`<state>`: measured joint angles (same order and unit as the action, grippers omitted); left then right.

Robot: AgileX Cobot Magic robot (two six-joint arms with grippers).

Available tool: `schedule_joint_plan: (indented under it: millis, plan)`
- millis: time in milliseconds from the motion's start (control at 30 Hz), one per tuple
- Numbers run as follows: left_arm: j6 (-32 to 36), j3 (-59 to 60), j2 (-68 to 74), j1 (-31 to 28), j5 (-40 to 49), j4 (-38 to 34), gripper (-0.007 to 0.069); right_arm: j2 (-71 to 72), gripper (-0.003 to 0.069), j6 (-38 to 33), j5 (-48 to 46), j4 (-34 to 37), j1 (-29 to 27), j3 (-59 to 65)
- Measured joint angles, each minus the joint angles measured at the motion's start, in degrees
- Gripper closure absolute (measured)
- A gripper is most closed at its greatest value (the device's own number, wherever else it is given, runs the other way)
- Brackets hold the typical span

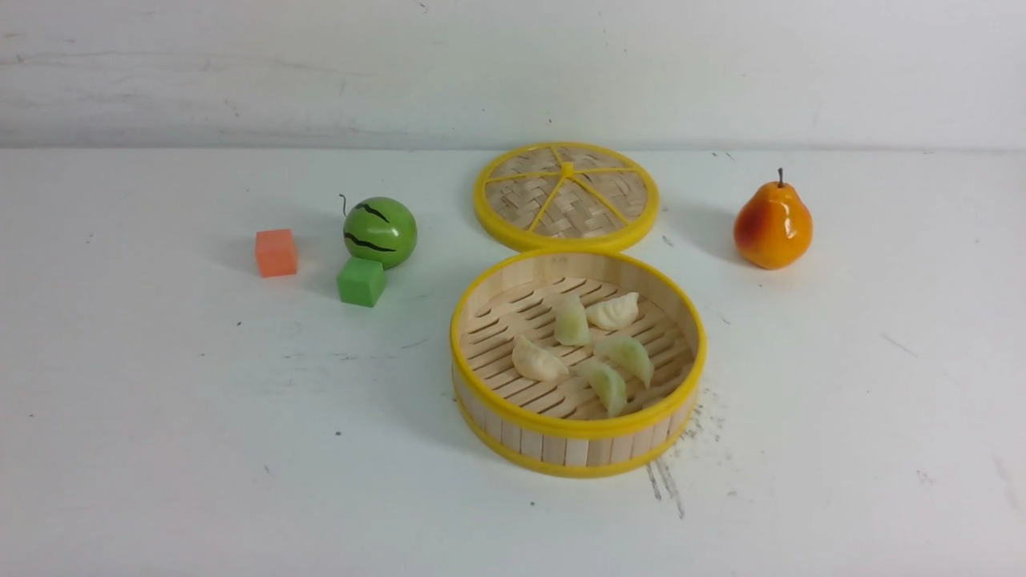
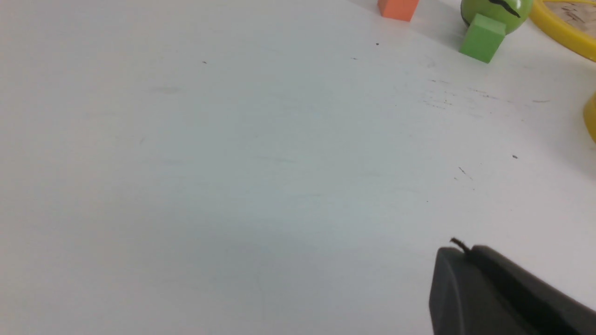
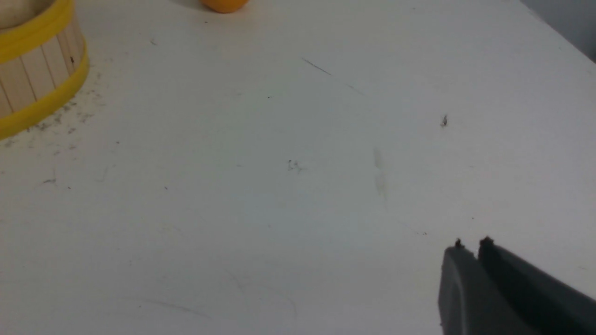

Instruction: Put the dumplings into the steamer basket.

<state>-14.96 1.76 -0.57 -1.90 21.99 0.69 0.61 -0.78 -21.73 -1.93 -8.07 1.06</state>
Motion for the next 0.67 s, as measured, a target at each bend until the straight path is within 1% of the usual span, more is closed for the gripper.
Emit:
schedule_joint_plan:
  millis: [667]
  plan:
    - [0.0, 0.0, 0.0, 0.0, 0.0, 0.0, 0.0616, 0.0, 0.0580, 0.0, 0.0, 0.0, 0.0, 0.0]
